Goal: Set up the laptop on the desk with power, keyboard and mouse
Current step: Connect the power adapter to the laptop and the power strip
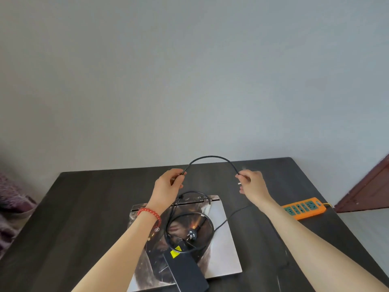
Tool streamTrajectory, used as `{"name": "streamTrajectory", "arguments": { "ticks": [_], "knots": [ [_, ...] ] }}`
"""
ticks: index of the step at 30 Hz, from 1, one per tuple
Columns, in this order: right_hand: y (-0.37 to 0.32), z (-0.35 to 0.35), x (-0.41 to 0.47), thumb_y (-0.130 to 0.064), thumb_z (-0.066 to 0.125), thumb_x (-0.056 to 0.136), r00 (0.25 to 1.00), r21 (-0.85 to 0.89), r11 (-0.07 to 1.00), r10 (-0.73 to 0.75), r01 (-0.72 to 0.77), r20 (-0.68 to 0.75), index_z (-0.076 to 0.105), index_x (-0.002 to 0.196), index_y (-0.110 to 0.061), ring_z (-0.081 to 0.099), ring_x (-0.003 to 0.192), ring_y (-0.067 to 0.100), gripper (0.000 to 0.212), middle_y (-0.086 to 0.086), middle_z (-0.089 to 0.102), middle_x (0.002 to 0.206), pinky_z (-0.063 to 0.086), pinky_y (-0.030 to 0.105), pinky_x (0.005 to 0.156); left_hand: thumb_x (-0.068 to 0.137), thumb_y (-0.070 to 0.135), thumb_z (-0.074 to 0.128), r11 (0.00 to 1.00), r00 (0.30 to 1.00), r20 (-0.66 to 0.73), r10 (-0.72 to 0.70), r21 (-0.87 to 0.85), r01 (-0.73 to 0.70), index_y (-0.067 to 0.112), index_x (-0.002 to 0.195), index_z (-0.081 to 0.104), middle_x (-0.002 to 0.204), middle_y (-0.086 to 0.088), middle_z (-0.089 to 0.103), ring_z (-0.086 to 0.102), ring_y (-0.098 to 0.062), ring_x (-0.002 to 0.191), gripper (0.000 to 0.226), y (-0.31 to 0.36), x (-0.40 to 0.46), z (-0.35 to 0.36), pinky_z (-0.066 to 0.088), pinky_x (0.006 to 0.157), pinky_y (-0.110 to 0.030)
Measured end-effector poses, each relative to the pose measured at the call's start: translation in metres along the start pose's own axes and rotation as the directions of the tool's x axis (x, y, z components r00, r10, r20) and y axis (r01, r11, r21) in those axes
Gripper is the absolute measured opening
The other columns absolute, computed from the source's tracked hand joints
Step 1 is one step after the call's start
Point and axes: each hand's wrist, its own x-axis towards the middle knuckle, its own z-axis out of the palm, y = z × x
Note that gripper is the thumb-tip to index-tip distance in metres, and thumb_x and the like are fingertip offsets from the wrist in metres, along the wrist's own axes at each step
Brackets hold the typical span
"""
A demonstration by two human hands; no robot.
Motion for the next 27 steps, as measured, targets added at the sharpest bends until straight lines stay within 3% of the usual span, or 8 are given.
{"name": "streamTrajectory", "arguments": {
  "ticks": [4, 7, 9, 12, 15, 18, 22, 27],
  "knots": [
    [-0.004, 0.022, 0.029, 0.003, 0.052, 0.086, 0.925, 0.609, 0.713, 0.366, -0.348, 0.100, 0.059, 0.088, 0.003, 0.058, 0.095, 0.025, 0.007, 0.013, 0.057, 0.095, 0.048, 0.035, 0.096, 0.089, 0.010, 0.053, 0.997, 0.984, 0.175, -0.041, 0.072, 0.029, 0.020, 0.096, 0.066, 0.086, 0.003, 0.060, 0.061, -0.004, 0.066, 0.017, -0.024, 0.002, -0.012, 0.050, 0.066, -0.011],
    [-0.009, 0.038, 0.055, 0.009, 0.052, 0.084, 0.840, 0.871, 0.357, 0.532, -0.338, 0.108, 0.056, 0.083, 0.004, 0.060, 0.080, 0.025, 0.006, 0.019, 0.059, 0.089, 0.049, 0.036, 0.093, 0.085, 0.013, 0.061, 0.996, 0.932, 0.358, -0.058, 0.080, 0.031, 0.018, 0.098, 0.069, 0.086, 0.004, 0.062, 0.061, -0.004, 0.068, 0.016, -0.045, 0.004, -0.010, 0.051, 0.072, -0.018],
    [-0.010, 0.049, 0.074, 0.016, 0.046, 0.083, 0.814, 0.903, 0.296, 0.573, -0.313, 0.094, 0.052, 0.106, 0.011, 0.064, 0.076, 0.026, 0.024, 0.022, 0.059, 0.101, 0.052, 0.026, 0.079, 0.083, 0.020, 0.065, 0.972, 0.877, 0.476, -0.065, 0.230, -0.053, 0.019, 0.104, 0.069, 0.093, 0.003, 0.063, 0.060, -0.005, 0.079, 0.022, -0.062, 0.009, -0.004, 0.045, 0.078, -0.014],
    [-0.008, 0.067, 0.101, 0.014, 0.042, 0.085, 0.838, 0.681, 0.590, 0.542, -0.435, 0.066, 0.055, 0.105, 0.007, 0.054, 0.053, 0.014, 0.024, 0.021, 0.062, 0.097, 0.040, 0.013, 0.042, 0.083, 0.033, 0.062, 0.904, 0.762, 0.643, -0.076, 0.366, -0.219, 0.026, 0.104, 0.068, 0.111, 0.004, 0.060, 0.052, -0.010, 0.103, 0.023, -0.083, 0.022, 0.011, 0.031, 0.090, -0.018],
    [0.015, 0.074, 0.125, 0.003, 0.043, 0.088, 0.941, 0.057, 0.942, 0.324, -0.330, 0.092, 0.063, 0.104, -0.004, 0.048, 0.066, 0.016, 0.026, 0.011, 0.064, 0.098, 0.042, 0.022, 0.062, 0.086, 0.042, 0.054, 0.863, 0.833, 0.548, -0.077, 0.455, -0.219, 0.029, 0.117, 0.058, 0.127, 0.004, 0.051, 0.043, -0.016, 0.120, 0.034, -0.101, 0.042, 0.031, 0.032, 0.100, -0.033],
    [0.043, 0.083, 0.141, 0.003, 0.041, 0.087, 0.958, -0.337, 0.938, 0.163, -0.077, 0.235, 0.064, 0.101, -0.008, 0.053, 0.088, 0.029, 0.029, 0.013, 0.060, 0.098, 0.037, 0.026, 0.066, 0.091, 0.042, 0.044, 0.733, 0.909, 0.362, -0.207, 0.673, -0.101, 0.026, 0.139, 0.030, 0.148, -0.001, 0.029, 0.023, -0.022, 0.137, 0.053, -0.128, 0.071, 0.054, 0.024, 0.108, -0.046],
    [0.083, 0.107, 0.155, -0.003, 0.033, 0.094, 0.921, -0.511, 0.859, 0.175, 0.030, 0.348, 0.052, 0.125, -0.009, 0.052, 0.104, 0.034, 0.037, 0.020, 0.051, 0.120, 0.038, 0.028, 0.076, 0.093, 0.043, 0.036, 0.681, 0.815, 0.358, -0.455, 0.730, 0.059, 0.019, 0.145, 0.012, 0.148, -0.009, 0.029, 0.024, -0.027, 0.137, 0.062, -0.161, 0.100, 0.080, 0.019, 0.110, -0.052],
    [0.098, 0.141, 0.162, -0.013, 0.034, 0.096, 0.893, -0.471, 0.876, 0.125, 0.106, 0.433, 0.043, 0.133, -0.008, 0.052, 0.111, 0.028, 0.039, 0.015, 0.049, 0.128, 0.039, 0.027, 0.091, 0.092, 0.032, 0.046, 0.789, 0.928, 0.323, -0.185, 0.612, -0.055, 0.013, 0.131, 0.044, 0.120, -0.009, 0.051, 0.048, -0.026, 0.112, 0.043, -0.174, 0.076, 0.086, 0.041, 0.096, -0.040]
  ]
}}
